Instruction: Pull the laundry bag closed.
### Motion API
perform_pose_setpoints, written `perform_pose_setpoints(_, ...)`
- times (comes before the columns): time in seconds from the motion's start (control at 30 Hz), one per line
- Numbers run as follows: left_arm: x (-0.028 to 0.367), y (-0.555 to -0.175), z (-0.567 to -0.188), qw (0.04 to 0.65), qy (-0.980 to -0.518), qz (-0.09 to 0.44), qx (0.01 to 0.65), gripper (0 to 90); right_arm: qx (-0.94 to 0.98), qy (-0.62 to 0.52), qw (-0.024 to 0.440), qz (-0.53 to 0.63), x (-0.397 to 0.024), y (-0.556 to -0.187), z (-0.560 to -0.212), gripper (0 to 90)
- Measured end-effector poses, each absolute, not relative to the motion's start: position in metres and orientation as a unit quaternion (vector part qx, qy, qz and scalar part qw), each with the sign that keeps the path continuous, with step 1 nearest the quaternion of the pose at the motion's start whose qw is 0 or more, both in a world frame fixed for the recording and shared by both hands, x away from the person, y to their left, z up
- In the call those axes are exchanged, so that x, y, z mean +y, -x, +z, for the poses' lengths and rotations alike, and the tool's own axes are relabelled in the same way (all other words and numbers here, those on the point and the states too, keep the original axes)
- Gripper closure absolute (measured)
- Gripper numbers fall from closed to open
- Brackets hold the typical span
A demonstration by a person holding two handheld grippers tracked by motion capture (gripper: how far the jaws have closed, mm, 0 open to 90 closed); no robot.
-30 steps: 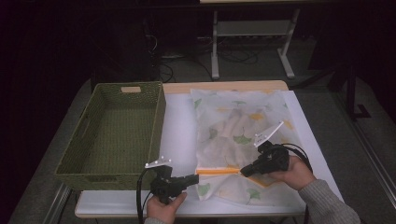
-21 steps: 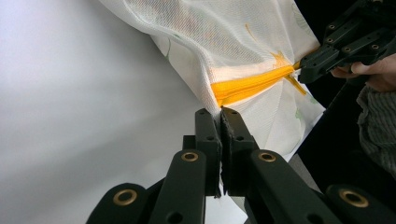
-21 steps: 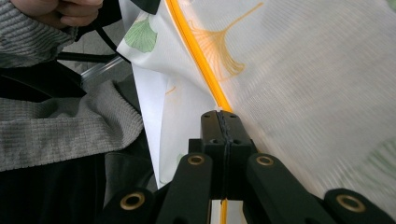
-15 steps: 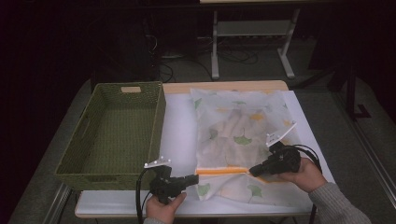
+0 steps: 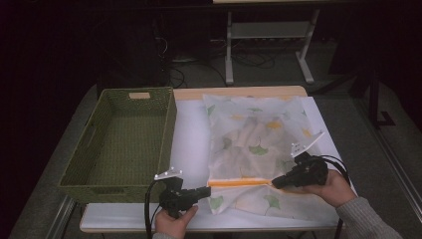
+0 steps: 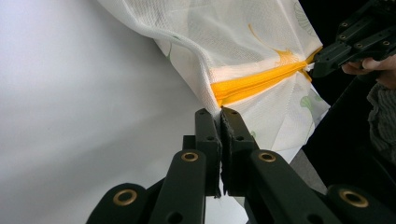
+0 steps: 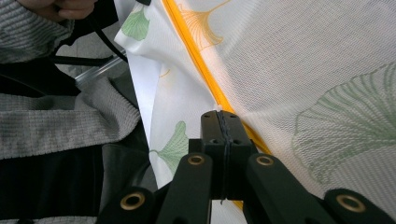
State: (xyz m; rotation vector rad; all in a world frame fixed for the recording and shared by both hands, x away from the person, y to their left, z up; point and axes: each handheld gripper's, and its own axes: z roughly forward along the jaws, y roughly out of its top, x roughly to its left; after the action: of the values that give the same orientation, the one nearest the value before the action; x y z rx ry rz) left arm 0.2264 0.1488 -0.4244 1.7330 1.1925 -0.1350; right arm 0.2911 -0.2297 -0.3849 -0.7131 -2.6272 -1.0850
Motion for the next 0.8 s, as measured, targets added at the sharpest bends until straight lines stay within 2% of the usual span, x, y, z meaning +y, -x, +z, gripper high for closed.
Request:
perform_pose_setpoints(0.4, 0.152, -0.226, -0.423, 0.486, -0.715, -0.044, 0.5, 87.3, -0.89, 0.261, 0.089, -0.362, -0.257, -0.287, -0.38, 89.7)
perform_pose_setpoints(0.8, 0.154, -0.225, -0.423, 0.478, -0.72, -0.033, 0.502, 87.4, -0.881, 0.297, 0.097, -0.356, -0.289, -0.285, -0.398, 89.8)
